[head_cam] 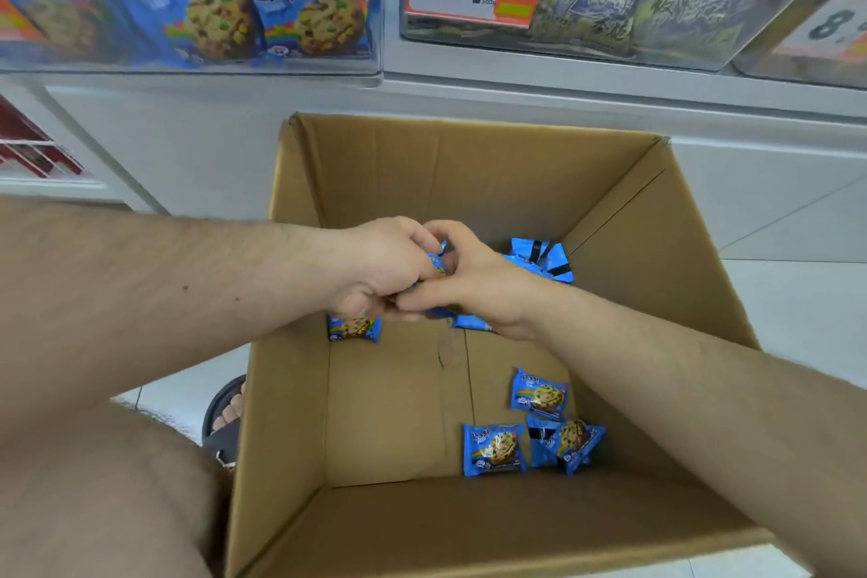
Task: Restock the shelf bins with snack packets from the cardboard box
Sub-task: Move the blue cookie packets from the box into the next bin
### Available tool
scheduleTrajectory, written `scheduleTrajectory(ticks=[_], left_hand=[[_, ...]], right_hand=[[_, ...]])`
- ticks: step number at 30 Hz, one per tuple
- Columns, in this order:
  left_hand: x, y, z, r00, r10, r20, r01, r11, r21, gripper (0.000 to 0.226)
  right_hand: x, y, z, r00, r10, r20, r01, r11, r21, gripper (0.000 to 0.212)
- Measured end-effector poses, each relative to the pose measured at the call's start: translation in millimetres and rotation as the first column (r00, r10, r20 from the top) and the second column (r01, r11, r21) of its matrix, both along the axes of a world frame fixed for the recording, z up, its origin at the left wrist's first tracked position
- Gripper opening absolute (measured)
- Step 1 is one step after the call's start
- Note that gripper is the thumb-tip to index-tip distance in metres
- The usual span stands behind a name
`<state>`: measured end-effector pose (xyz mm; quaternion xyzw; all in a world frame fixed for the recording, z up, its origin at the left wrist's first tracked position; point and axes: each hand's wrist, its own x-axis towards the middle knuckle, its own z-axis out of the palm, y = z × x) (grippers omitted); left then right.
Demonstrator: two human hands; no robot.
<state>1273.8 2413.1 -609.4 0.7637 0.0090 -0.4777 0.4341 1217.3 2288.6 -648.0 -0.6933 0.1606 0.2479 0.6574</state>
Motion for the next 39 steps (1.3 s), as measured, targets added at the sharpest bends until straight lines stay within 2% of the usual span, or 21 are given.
scheduleTrajectory(ticks=[2,4,5,6,7,9,11,12,14,17,19,22,24,27,29,30,31,33,35,37,39], left_hand=[[6,6,-4,0.989,-0.029,0.144,0.022,0.998,0.051,0.028],[11,11,-4,0.976,-0.089,0.201,0.076,0.994,0.073,0.027],[12,12,-5,0.971,-0.127,0.201,0.113,0.991,0.077,0.027],[13,12,-5,0.967,-0.164,0.195,0.152,0.985,0.078,0.027],[13,13,-6,0.962,-0.204,0.183,0.192,0.978,0.083,0.027],[13,14,-10,0.95,-0.271,0.155,0.258,0.961,0.101,0.025],[13,16,-14,0.946,-0.299,0.127,0.289,0.953,0.093,0.024],[15,17,-16,0.947,-0.299,0.118,0.29,0.953,0.083,0.024],[18,19,-19,0.954,-0.279,0.107,0.274,0.96,0.063,0.026],[25,24,-20,0.959,-0.256,0.121,0.252,0.967,0.045,0.03],[28,27,-19,0.956,-0.252,0.151,0.248,0.968,0.045,0.029],[34,33,-13,0.944,-0.273,0.185,0.265,0.962,0.07,0.032],[39,36,-7,0.938,-0.285,0.195,0.273,0.958,0.086,0.038],[45,41,7,0.94,-0.27,0.21,0.267,0.963,0.045,0.041],[48,44,17,0.938,-0.248,0.242,0.254,0.967,0.008,0.043],[50,46,22,0.938,-0.233,0.257,0.244,0.97,-0.013,0.043],[51,47,28,0.939,-0.217,0.267,0.235,0.971,-0.035,0.043],[54,51,39,0.942,-0.197,0.272,0.223,0.973,-0.068,0.042],[55,55,48,0.948,-0.198,0.251,0.224,0.971,-0.08,0.039],[53,58,56,0.955,-0.21,0.207,0.236,0.966,-0.106,0.033],[49,59,64,0.958,-0.237,0.162,0.262,0.952,-0.156,0.031]], right_hand=[[6,-25,-12,0.99,-0.062,-0.129,0.067,0.997,0.038,0.069],[2,-54,-44,0.951,-0.174,-0.255,0.173,0.985,-0.024,0.038],[-3,-65,-62,0.946,-0.153,-0.286,0.112,0.981,-0.156,0.022],[-10,-77,-84,0.945,-0.06,-0.323,-0.055,0.94,-0.336,0.013],[-18,-86,-105,0.921,0.069,-0.382,-0.265,0.832,-0.488,0.011],[-35,-98,-135,0.791,0.264,-0.552,-0.6,0.511,-0.616,0.018],[-47,-105,-158,0.659,0.322,-0.679,-0.752,0.249,-0.611,0.055],[-51,-105,-166,0.627,0.326,-0.707,-0.775,0.173,-0.608,0.071],[-56,-103,-180,0.585,0.346,-0.733,-0.8,0.096,-0.593,0.086],[-62,-99,-189,0.576,0.429,-0.696,-0.767,-0.011,-0.642,0.076],[-64,-100,-190,0.589,0.461,-0.664,-0.732,-0.044,-0.68,0.069],[-57,-100,-181,0.622,0.458,-0.635,-0.741,0.084,-0.666,0.044],[-45,-98,-165,0.677,0.453,-0.579,-0.713,0.21,-0.669,0.029],[-20,-90,-129,0.878,0.299,-0.374,-0.477,0.616,-0.627,0.023],[-3,-83,-94,0.962,0.113,-0.247,-0.221,0.855,-0.47,0.034],[5,-77,-73,0.981,0.049,-0.188,-0.111,0.936,-0.335,0.04],[10,-73,-53,0.991,-0.001,-0.132,-0.024,0.982,-0.185,0.042],[16,-61,-8,0.998,-0.05,-0.025,0.053,0.993,0.103,0.034],[18,-45,36,0.993,-0.039,0.115,0.018,0.984,0.178,0.028],[20,-29,71,0.949,0.062,0.309,-0.051,0.998,-0.044,0.027],[22,-13,100,0.858,0.261,0.442,-0.082,0.919,-0.385,0.038]])
